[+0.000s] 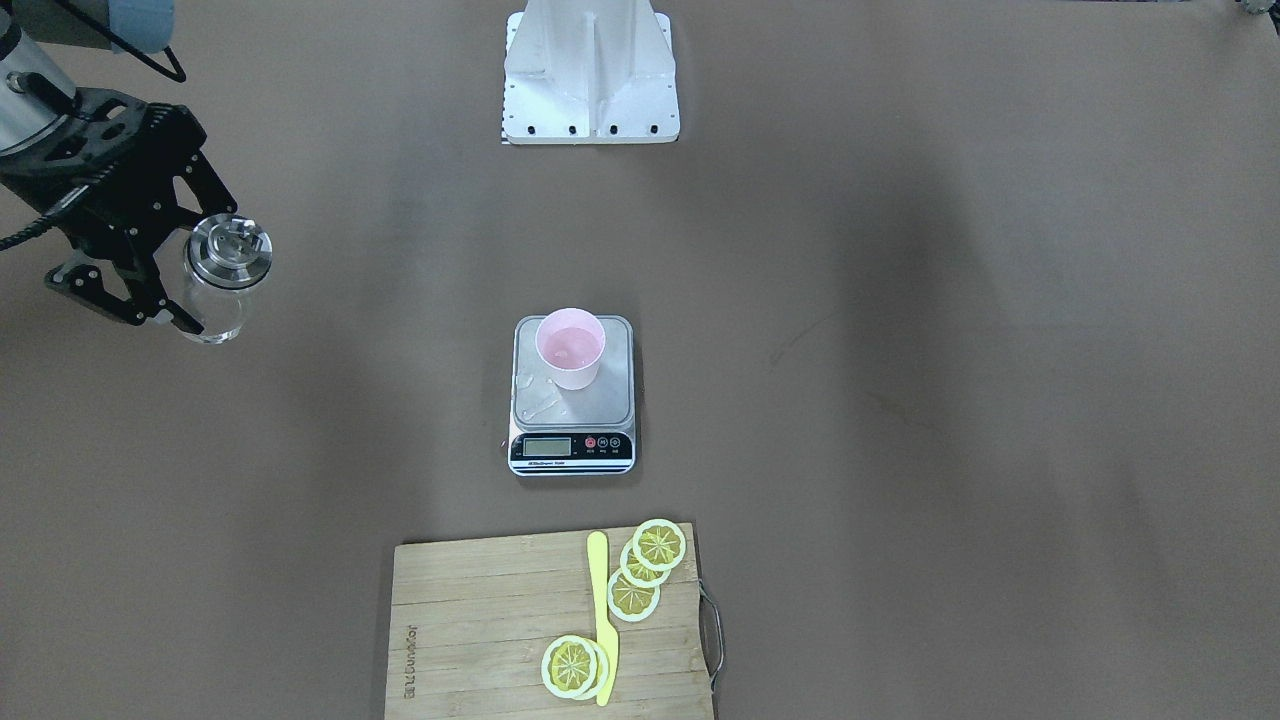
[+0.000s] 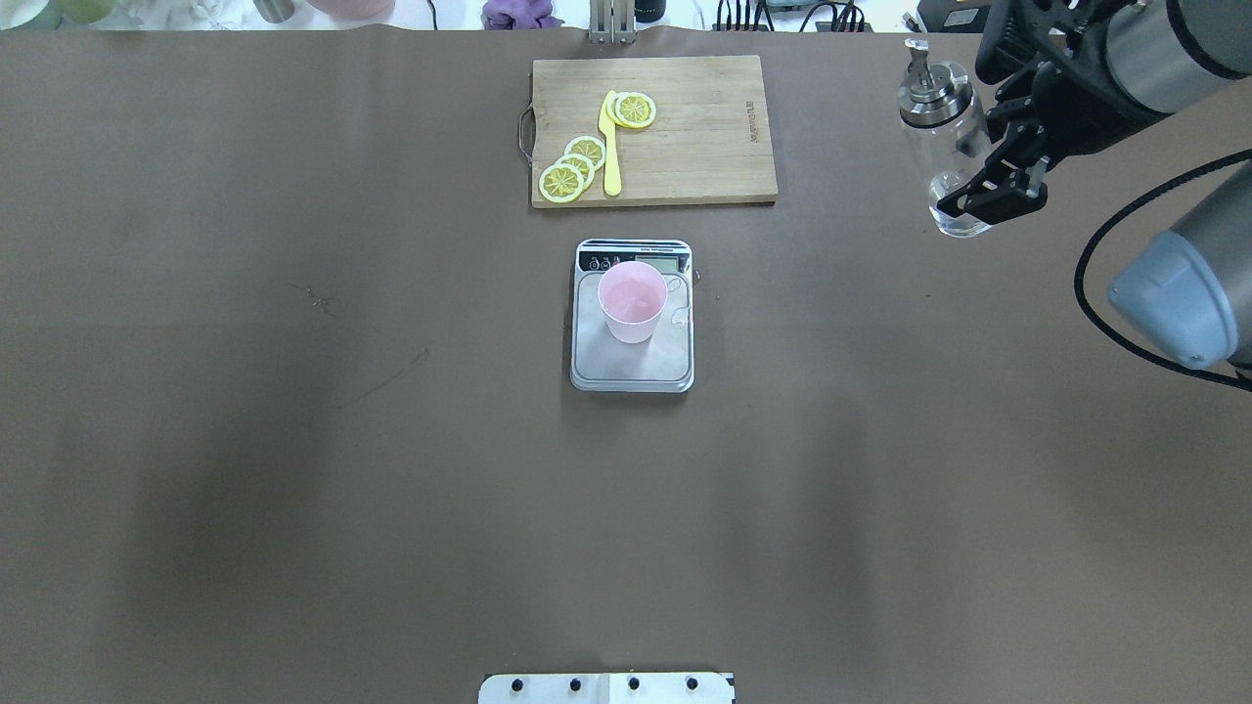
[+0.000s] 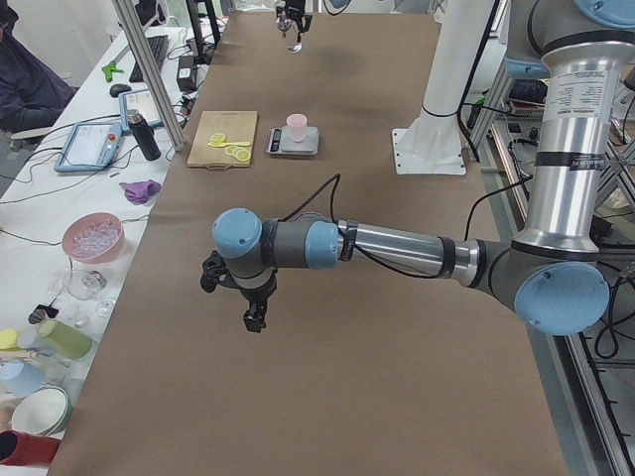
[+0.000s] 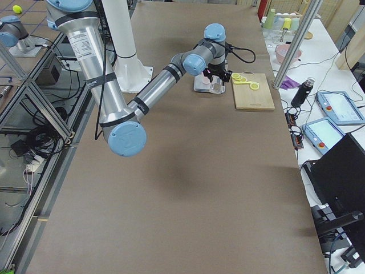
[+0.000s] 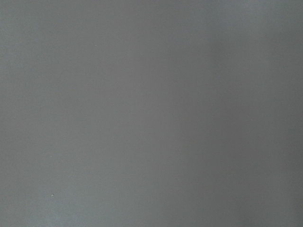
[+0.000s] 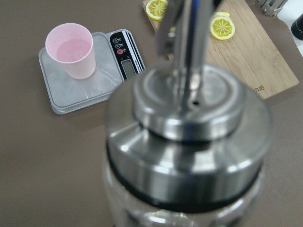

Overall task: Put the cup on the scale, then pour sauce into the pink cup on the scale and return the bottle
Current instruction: 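Carry the glass sauce bottle beside the scale and lower it to the table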

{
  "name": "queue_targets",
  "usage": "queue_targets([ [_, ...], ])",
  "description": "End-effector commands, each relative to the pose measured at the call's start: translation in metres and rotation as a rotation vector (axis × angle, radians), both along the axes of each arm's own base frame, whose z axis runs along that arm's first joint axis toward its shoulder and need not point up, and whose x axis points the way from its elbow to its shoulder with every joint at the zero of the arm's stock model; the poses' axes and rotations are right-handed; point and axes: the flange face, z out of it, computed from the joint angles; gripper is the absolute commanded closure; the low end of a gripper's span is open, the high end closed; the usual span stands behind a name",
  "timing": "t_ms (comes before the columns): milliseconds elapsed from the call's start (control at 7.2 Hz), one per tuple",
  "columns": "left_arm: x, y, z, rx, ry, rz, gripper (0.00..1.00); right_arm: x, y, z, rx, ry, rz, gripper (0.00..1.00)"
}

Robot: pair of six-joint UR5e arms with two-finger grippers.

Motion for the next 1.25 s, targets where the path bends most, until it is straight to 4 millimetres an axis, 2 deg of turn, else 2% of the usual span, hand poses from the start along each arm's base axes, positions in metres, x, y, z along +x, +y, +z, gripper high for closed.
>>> queue_targets([
  [0, -0.001, 0.000, -0.003, 0.005, 0.000, -0.001, 0.02, 0.007, 0.012, 0.050, 0.037, -0.112, 0.011, 1.00],
  [278, -0.001, 0.001, -0.004, 0.007, 0.000, -0.002, 0.02, 0.000, -0.001, 0.112, 0.094, -0.175, 0.025, 1.00],
  [556, -0.001, 0.000, -0.004, 0.007, 0.000, -0.001, 0.02, -0.010, -0.012, 0.164, 0.111, -0.266, 0.048, 1.00],
  [834, 0.000, 0.000, -0.003, 0.003, 0.000, 0.000, 0.02, -0.029, -0.005, 0.191, 0.118, -0.316, 0.038, 1.00],
  [1112, 0.000, 0.000, -0.003, 0.003, 0.000, -0.001, 0.02, -0.073, 0.009, 0.190, 0.121, -0.349, 0.062, 1.00],
])
